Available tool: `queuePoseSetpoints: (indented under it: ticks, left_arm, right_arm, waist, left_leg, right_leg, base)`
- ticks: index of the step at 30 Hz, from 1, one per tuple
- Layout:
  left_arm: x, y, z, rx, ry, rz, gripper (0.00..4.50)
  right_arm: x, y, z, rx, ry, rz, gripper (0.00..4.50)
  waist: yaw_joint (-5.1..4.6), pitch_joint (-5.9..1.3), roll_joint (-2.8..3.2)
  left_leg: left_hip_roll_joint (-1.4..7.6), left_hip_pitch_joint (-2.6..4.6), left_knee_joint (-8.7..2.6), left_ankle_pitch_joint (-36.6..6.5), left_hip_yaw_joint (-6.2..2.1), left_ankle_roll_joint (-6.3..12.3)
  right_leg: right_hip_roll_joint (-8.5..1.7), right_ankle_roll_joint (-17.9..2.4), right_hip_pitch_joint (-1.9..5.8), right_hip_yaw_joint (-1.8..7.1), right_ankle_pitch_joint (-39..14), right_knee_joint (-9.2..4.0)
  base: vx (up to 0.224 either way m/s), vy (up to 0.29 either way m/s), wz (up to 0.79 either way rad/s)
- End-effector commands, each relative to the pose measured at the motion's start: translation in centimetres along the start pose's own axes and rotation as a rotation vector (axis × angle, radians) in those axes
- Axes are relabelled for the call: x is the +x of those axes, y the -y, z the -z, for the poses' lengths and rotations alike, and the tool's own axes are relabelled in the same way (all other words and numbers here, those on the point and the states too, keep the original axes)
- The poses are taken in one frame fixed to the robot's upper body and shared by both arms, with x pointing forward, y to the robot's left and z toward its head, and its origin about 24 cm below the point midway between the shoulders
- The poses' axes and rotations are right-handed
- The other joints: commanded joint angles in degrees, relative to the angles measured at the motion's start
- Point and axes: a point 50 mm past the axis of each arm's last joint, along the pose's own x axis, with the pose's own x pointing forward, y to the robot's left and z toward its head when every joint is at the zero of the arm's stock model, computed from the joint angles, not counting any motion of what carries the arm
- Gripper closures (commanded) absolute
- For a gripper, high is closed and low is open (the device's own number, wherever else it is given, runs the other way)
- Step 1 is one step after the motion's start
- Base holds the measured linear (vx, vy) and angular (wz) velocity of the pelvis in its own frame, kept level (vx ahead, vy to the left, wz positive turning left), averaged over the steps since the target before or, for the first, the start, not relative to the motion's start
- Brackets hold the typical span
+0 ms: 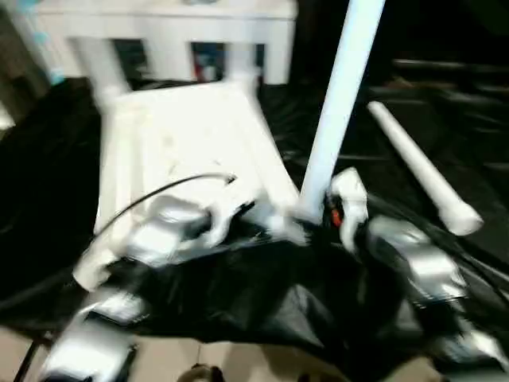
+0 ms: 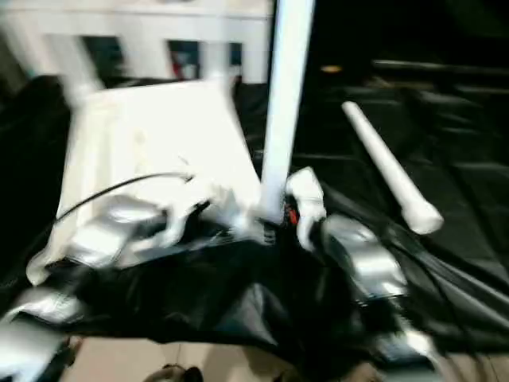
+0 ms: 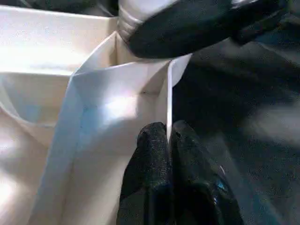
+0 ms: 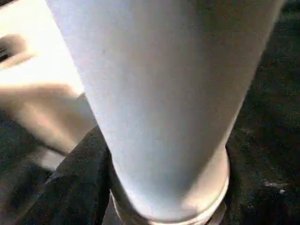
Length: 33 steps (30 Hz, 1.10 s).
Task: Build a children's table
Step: Rotate leg to tighten
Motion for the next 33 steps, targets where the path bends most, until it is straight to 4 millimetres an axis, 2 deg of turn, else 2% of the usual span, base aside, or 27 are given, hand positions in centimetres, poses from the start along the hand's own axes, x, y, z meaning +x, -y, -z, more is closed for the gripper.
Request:
queuePoseSetpoints:
  ticks: [1, 2, 4, 5, 6, 7, 8, 10, 14, 18, 19, 20, 21, 22, 23, 25, 26, 32, 33]
  left_arm:
    - [1.6, 1.5, -3.9, 0.05, 0.143, 0.047, 4.5]
    - [2.1, 1.6, -4.4, 0.04, 0.155, 0.014, 4.5]
    - [2.6, 1.7, -4.8, 0.033, 0.166, -0.015, 4.5]
    - [2.7, 1.9, -4.9, 0.04, 0.17, -0.011, 4.5]
    - [2.7, 2.2, -4.7, 0.059, 0.171, 0.012, 4.5]
    - [2.7, 2.2, -4.7, 0.062, 0.171, 0.015, 4.5]
    - [2.6, 2.3, -4.5, 0.072, 0.168, 0.036, 4.5]
    - [2.5, 2.3, -4.3, 0.075, 0.167, 0.047, 4.5]
    - [1.6, 2.6, -3.7, 0.123, 0.183, 0.123, 4.5]
    - [0.3, 3.1, -2.7, 0.152, 0.17, 0.243, 4.5]
    - [0.0, 3.2, -2.6, 0.157, 0.168, 0.275, 4.5]
    - [-0.8, 3.5, -2.2, 0.186, 0.161, 0.356, 4.5]
    - [-0.9, 3.5, -2.2, 0.189, 0.159, 0.366, 4.5]
    - [-1.1, 3.6, -2.0, 0.192, 0.151, 0.385, 4.5]
    - [-1.8, 3.5, -1.6, 0.194, 0.121, 0.425, 4.5]
    - [-2.0, 3.5, -1.4, 0.19, 0.107, 0.44, 4.5]
    - [-2.4, 3.4, -1.1, 0.196, 0.091, 0.457, 4.5]
    - [-2.7, 3.3, -0.8, 0.192, 0.083, 0.453, 4.5]
    - [-2.7, 3.3, -0.8, 0.192, 0.082, 0.448, 4.5]
  right_arm:
    - [1.3, -1.1, 2.2, 0.058, -0.092, 0.047, 1.77]
    - [1.8, -1.4, 2.0, 0.06, -0.087, 0.072, 1.77]
    - [2.4, -1.9, 1.7, 0.047, -0.071, 0.08, 1.77]
    - [2.7, -2.2, 1.4, 0.045, -0.053, 0.06, 1.42]
    - [2.8, -2.8, 0.8, 0.042, -0.02, 0.001, 1.07]
    - [2.8, -2.9, 0.8, 0.042, -0.017, -0.004, 1.05]
    - [2.8, -3.0, 0.5, 0.024, -0.005, -0.03, 0.98]
    - [2.7, -3.0, 0.4, 0.011, -0.001, -0.04, 0.73]
    - [1.7, -2.5, 0.1, -0.062, 0.012, -0.112, 0.59]
    - [-0.2, -2.0, 0.0, -0.138, -0.011, -0.262, 0.59]
    - [-0.7, -1.9, 0.0, -0.156, -0.023, -0.296, 0.59]
    - [-2.0, -1.7, 0.2, -0.211, -0.063, -0.395, 0.59]
    - [-2.2, -1.7, 0.2, -0.215, -0.069, -0.408, 0.59]
    - [-2.6, -1.6, 0.3, -0.225, -0.081, -0.435, 0.59]
    - [-3.6, -1.5, 0.4, -0.243, -0.113, -0.505, 0.59]
    - [-4.0, -1.5, 0.4, -0.252, -0.124, -0.529, 0.59]
    - [-4.4, -1.4, 0.4, -0.263, -0.134, -0.553, 0.59]
    - [-4.5, -1.5, 0.2, -0.23, -0.124, -0.564, 1.08]
    - [-4.4, -1.6, 0.2, -0.222, -0.124, -0.568, 1.24]
  waist:
    - [0.27, -4.17, -0.47]
    - [0.17, -4.29, -0.36]
    - [0.18, -4.58, -0.63]
    - [0.31, -4.74, -0.57]
    - [0.36, -4.87, -0.93]
    - [0.54, -4.89, -0.78]
    - [0.66, -5.0, -0.92]
    - [0.76, -4.95, -0.77]
    - [0.82, -4.88, -0.59]
    - [1.37, -4.96, -0.49]
    - [1.39, -4.91, -0.52]
    - [1.8, -4.88, -0.6]
    - [2.26, -4.94, -0.39]
    - [2.31, -4.93, -0.44]
    - [2.68, -4.92, -0.3]
    - [3.23, -4.85, -0.26]
    - [3.52, -4.76, -0.04]
    - [3.35, -4.78, -0.22]
    - [3.28, -4.85, -0.78]
  left_leg:
    - [3.56, 1.89, -4.68, -18.73, -2.95, -2.16]
    - [3.57, 1.85, -4.47, -17.57, -2.74, -1.27]
    - [3.42, 1.61, -4.19, -14.77, -2.54, 0.03]
    - [3.42, 1.53, -4.03, -13.05, -2.49, 1.08]
    - [3.41, 1.44, -3.9, -11.65, -2.35, 2.18]
    - [3.45, 1.47, -3.84, -11.11, -2.36, 2.7]
    - [3.54, 1.45, -3.75, -9.74, -2.25, 3.82]
    - [3.59, 1.42, -3.74, -9.29, -2.29, 4.15]
    - [3.79, 1.65, -3.89, -11.37, -2.32, 3.55]
    - [4.1, 2.01, -4.0, -12.08, -2.33, 3.2]
    - [4.05, 1.91, -3.99, -11.99, -2.28, 3.25]
    - [4.17, 2.0, -4.0, -12.32, -2.33, 3.07]
    - [4.28, 2.09, -3.95, -12.05, -2.17, 3.21]
    - [4.23, 2.11, -3.95, -12.01, -2.13, 3.25]
    - [4.35, 2.27, -3.96, -12.56, -2.05, 2.91]
    - [4.38, 2.27, -4.07, -13.39, -2.15, 2.28]
    - [4.44, 2.65, -4.16, -15.47, -2.1, 1.08]
    - [4.25, 2.42, -4.33, -16.93, -2.41, -0.45]
    - [4.21, 2.33, -4.23, -16.35, -2.34, -0.2]
  right_leg:
    - [-3.72, -11.51, 1.83, 2.06, -17.85, -5.16]
    - [-3.71, -11.86, 1.79, 2.17, -16.03, -5.09]
    - [-3.66, -12.43, 2.16, 2.1, -13.0, -4.94]
    - [-3.6, -12.87, 2.33, 2.0, -10.67, -4.7]
    - [-3.48, -13.2, 2.5, 1.95, -8.88, -4.58]
    - [-3.58, -13.4, 2.55, 1.96, -8.19, -4.44]
    - [-3.46, -13.9, 2.65, 1.87, -6.67, -4.24]
    - [-3.53, -14.16, 2.67, 1.84, -6.41, -4.16]
    - [-3.48, -14.02, 2.64, 1.84, -9.3, -4.45]
    - [-3.35, -13.73, 2.6, 1.88, -8.64, -4.16]
    - [-3.35, -13.85, 2.61, 1.94, -8.59, -4.14]
    - [-3.39, -13.59, 2.71, 1.95, -9.15, -4.23]
    - [-3.4, -13.47, 2.49, 2.03, -8.98, -4.02]
    - [-3.21, -13.61, 2.44, 1.96, -8.88, -4.03]
    - [-3.32, -13.62, 2.21, 2.04, -9.51, -4.09]
    - [-3.37, -13.22, 2.29, 2.05, -11.15, -4.07]
    - [-3.41, -12.96, 1.78, 2.09, -13.46, -4.32]
    - [-3.6, -12.24, 1.88, 2.18, -15.08, -4.4]
    - [-3.65, -12.17, 1.98, 2.2, -14.78, -4.44]
  base:
    - [0.0, 0.0, 0.0]
    - [0.0, 0.0, 0.0]
    - [0.0, 0.0, 0.0]
    - [0.0, 0.0, 0.0]
    - [0.0, 0.0, 0.0]
    - [0.0, 0.0, 0.0]
    - [0.0, 0.0, 0.0]
    - [0.0, 0.0, 0.0]
    - [0.0, 0.0, 0.0]
    - [0.0, 0.0, 0.0]
    - [0.0, 0.0, 0.0]
    - [0.0, 0.0, 0.0]
    - [0.0, 0.0, 0.0]
    - [0.0, 0.0, 0.0]
    - [0.0, 0.0, 0.0]
    - [0.0, 0.0, 0.0]
    - [0.0, 0.0, 0.0]
    - [0.0, 0.0, 0.0]
    - [0.0, 0.0, 0.0]
